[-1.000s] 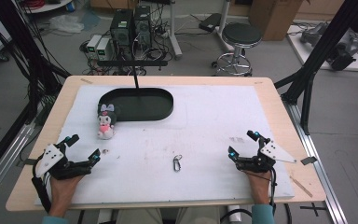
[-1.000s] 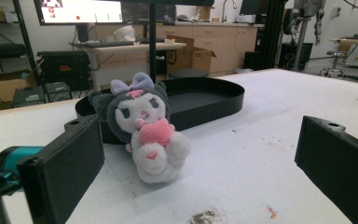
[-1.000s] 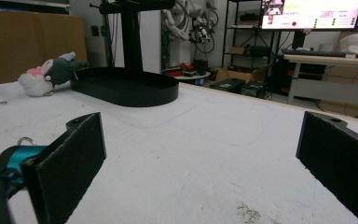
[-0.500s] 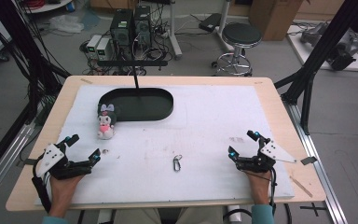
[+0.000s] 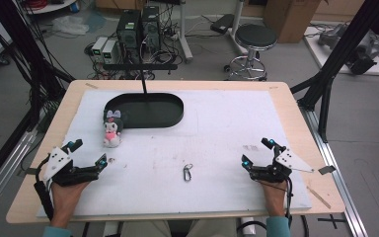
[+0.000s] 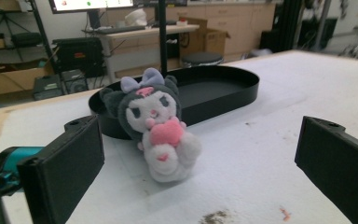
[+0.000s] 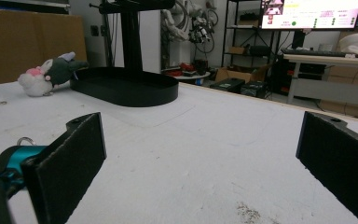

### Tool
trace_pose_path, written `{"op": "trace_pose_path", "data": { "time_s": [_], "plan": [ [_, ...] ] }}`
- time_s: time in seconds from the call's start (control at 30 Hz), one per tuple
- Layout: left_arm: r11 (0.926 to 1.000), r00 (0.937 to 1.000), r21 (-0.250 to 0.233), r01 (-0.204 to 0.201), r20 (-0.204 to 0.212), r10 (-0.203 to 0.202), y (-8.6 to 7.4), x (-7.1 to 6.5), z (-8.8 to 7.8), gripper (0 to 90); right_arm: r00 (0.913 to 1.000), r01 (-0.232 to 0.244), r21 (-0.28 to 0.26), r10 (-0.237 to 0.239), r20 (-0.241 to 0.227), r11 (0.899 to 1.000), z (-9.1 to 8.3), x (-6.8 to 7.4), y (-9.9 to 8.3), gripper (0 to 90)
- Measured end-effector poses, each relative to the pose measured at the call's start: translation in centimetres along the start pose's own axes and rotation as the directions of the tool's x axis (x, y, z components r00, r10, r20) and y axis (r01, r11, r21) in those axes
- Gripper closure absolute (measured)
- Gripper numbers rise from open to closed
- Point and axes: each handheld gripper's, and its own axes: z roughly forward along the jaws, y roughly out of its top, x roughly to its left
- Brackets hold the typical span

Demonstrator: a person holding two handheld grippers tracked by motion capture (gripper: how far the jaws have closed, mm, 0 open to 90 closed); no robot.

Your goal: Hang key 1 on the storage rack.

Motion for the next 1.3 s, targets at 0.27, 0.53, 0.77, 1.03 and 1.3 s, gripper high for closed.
{"op": "trace_pose_path", "data": {
  "time_s": [0.27,0.53,0.77,1.03,1.3],
  "plan": [
    [0.9952,0.9996,0.093,-0.028,-0.001,0.028,3.2,0.3,0.7,1.7,1.0000,0.001,0.000,-0.001,0.000,1.000,0.0,0.0,0.0,0.6],
    [0.9834,0.9996,0.180,-0.021,-0.017,0.025,6.1,1.0,2.1,1.7,1.0000,0.004,0.000,-0.004,-0.001,1.000,0.0,0.0,0.0,0.7],
    [0.9653,0.9999,0.261,0.007,-0.015,-0.004,6.7,1.5,3.8,1.7,1.0000,0.001,0.000,-0.001,0.000,1.000,0.0,0.0,0.0,0.7],
    [0.9326,0.9984,0.358,0.045,-0.049,-0.029,6.7,2.3,5.5,1.7,1.0000,0.003,0.000,-0.003,-0.001,1.000,0.0,0.0,0.0,0.6],
    [0.9041,0.9975,0.423,0.057,-0.062,-0.034,6.8,2.4,7.1,1.7,1.0000,0.002,0.000,-0.002,-0.001,1.000,0.0,0.0,0.0,0.7]
  ]
}}
